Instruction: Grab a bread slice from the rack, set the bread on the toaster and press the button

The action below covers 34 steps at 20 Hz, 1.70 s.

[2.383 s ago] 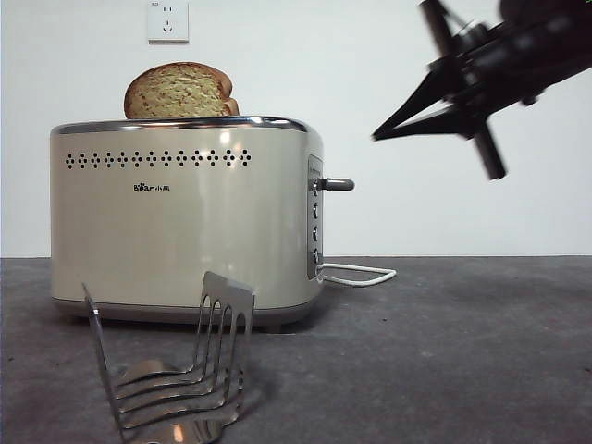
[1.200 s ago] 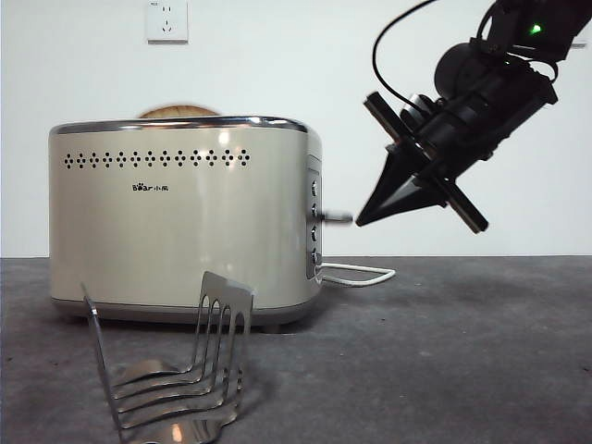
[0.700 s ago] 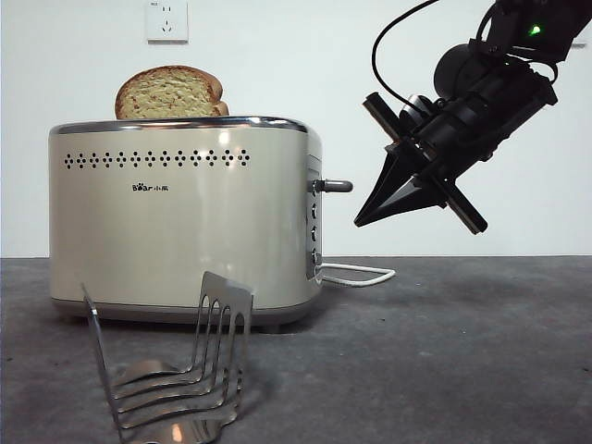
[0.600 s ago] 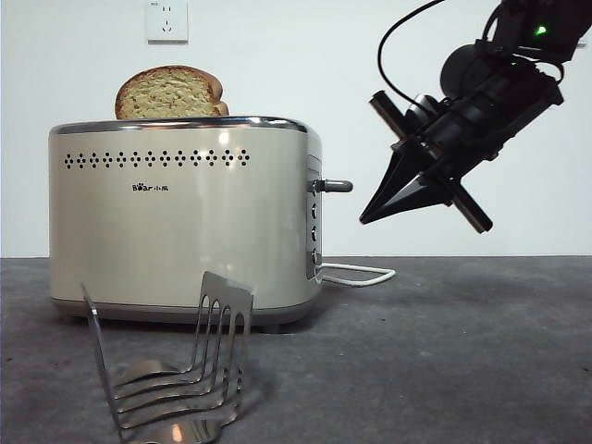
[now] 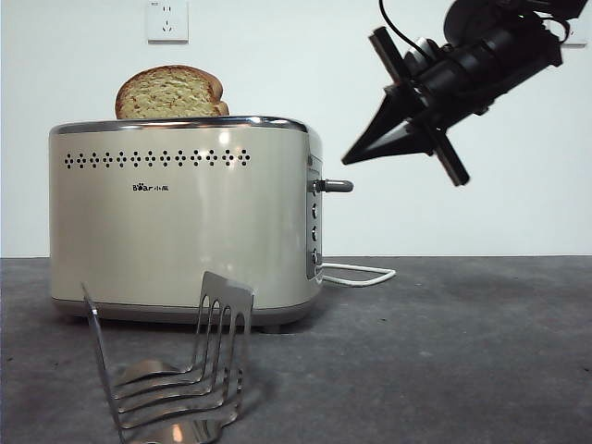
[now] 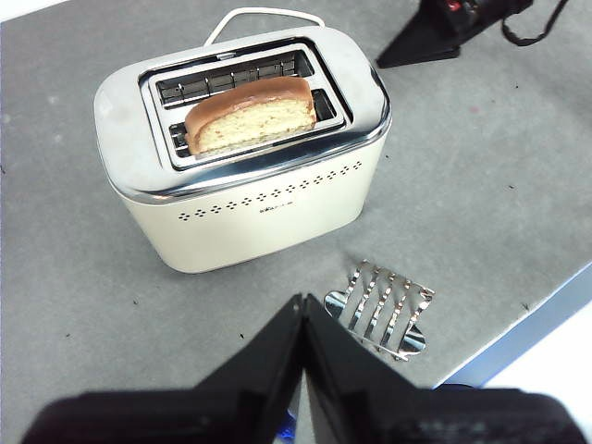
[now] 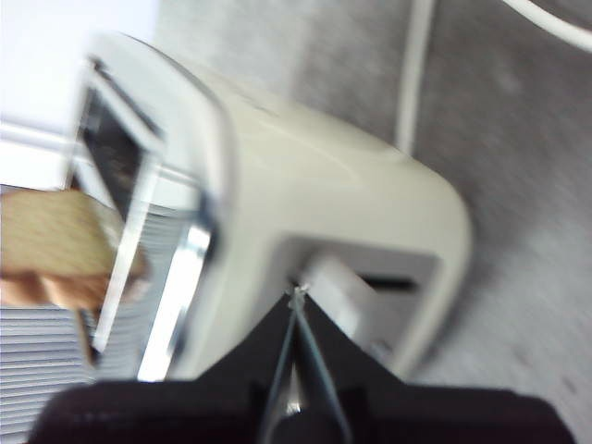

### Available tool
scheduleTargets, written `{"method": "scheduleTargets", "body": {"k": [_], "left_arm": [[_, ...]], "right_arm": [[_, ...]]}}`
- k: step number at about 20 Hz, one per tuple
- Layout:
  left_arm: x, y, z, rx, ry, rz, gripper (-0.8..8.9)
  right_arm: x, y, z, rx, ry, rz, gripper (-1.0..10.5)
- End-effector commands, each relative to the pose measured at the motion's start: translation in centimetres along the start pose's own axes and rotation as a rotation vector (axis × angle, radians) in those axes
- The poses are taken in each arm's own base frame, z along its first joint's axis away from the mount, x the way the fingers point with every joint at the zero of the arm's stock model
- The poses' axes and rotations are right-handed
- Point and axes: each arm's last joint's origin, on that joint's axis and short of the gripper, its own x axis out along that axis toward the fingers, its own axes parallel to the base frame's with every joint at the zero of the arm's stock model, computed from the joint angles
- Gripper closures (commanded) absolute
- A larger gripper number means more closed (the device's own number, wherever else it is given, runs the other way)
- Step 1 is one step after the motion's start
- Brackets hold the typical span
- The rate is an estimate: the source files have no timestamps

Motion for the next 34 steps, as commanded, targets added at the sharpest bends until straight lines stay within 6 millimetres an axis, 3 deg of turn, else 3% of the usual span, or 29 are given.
{"method": "scheduleTargets", "body": {"k": [1, 17, 28, 34], "left_arm": [[-0.1, 0.0, 0.0, -0.008, -0.007, -0.003, 8.18], [0.0, 0.0, 0.0, -0.008, -0.006, -0.003, 8.19], [0.0, 0.0, 0.0, -0.009, -0.003, -0.003, 8.18], [0.2, 0.0, 0.1, -0.008, 0.000, -0.002, 8.19]], "right_arm": [[0.6, -0.4, -0.1, 0.040, 0.007, -0.001, 9.5], [2.8, -3.2, -1.2, 0.098, 0.099, -0.088, 9.5], [5.5, -7.1, -2.6, 0.190, 0.201, -0.153, 9.5], [5.6, -7.4, -2.7, 0.200, 0.209, -0.169, 9.5]]}}
